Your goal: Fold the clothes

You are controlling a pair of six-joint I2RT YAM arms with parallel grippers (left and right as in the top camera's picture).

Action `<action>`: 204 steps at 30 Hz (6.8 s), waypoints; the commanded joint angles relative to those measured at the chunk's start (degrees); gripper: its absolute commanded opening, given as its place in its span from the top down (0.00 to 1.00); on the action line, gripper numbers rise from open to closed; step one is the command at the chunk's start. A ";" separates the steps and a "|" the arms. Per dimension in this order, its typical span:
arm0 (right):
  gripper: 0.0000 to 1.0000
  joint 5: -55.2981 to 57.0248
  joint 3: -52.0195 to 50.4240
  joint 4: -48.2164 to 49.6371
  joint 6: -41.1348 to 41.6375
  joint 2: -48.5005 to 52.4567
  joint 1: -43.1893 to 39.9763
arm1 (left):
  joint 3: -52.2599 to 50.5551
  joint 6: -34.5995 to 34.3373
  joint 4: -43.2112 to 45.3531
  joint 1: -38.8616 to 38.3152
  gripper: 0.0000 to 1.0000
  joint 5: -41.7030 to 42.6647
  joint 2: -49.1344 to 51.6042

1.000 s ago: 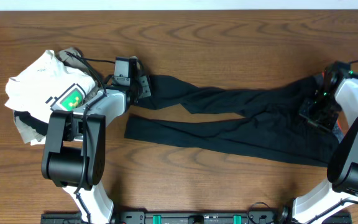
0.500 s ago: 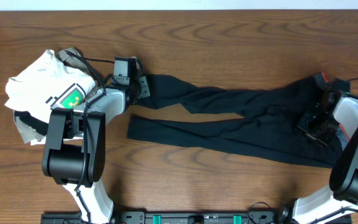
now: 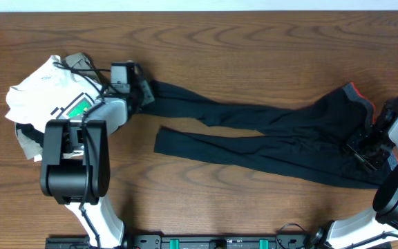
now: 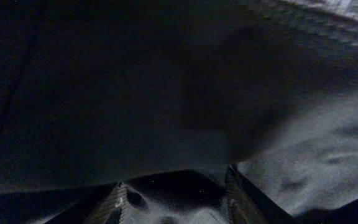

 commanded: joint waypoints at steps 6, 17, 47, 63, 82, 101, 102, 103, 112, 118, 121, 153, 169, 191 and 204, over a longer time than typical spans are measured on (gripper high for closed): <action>0.50 5.57 -2.93 -0.11 1.18 2.69 -1.31 | -0.96 -6.27 0.28 2.75 0.93 6.93 1.84; 0.49 -6.29 -2.29 -0.94 -4.87 2.21 0.22 | -0.52 -2.58 -6.62 2.62 0.70 13.90 -12.68; 0.32 -4.15 -2.25 -12.50 -2.64 -23.15 0.92 | -10.51 4.50 -32.79 -7.87 0.36 7.39 -22.29; 0.33 -4.15 -2.62 -12.37 -2.67 -23.15 0.92 | -17.05 5.84 -16.83 -8.04 0.57 11.78 -19.80; 0.35 1.40 -3.02 -13.77 0.42 -23.15 -3.34 | -16.44 2.84 -31.32 -0.66 0.94 -3.54 -37.94; 0.27 2.49 -15.10 -4.35 2.56 -23.12 -9.35 | -16.44 -6.93 -38.42 0.50 0.94 -10.10 -40.50; 0.28 2.47 -16.39 -2.80 2.56 -23.12 -9.86 | -16.44 -7.41 -39.56 0.50 0.94 -9.35 -40.50; 0.28 2.47 -17.77 -1.16 2.56 -23.12 -10.14 | -16.44 -7.41 -40.83 0.50 0.94 -8.50 -40.50; 0.47 2.27 -26.38 11.37 2.51 -23.12 -10.38 | -16.50 -6.71 -43.63 0.50 0.94 -7.32 -40.50; 0.82 3.41 -27.36 11.28 2.29 -23.12 -10.38 | -16.50 -5.35 -44.44 0.50 0.94 -7.41 -40.52; 0.85 4.42 -27.74 11.28 2.29 -23.12 -10.38 | -16.48 -5.16 -44.19 0.50 0.94 -7.58 -40.52; 0.51 -16.48 -14.32 -5.20 -5.07 -24.85 -10.38 | -16.02 2.14 -27.61 -3.87 0.93 9.57 -45.62; 0.50 -10.54 -14.29 -3.91 -3.96 -24.72 -10.36 | -16.02 1.42 -18.78 -23.28 0.92 9.57 -33.35; 0.47 -10.95 -8.13 -5.11 -6.10 -24.46 -10.36 | -16.02 -0.92 -18.38 -25.57 0.92 9.64 -31.47; 0.46 -9.70 -25.70 14.75 -4.81 -22.75 -10.34 | -16.02 -2.82 -15.50 -30.18 0.92 10.60 -27.08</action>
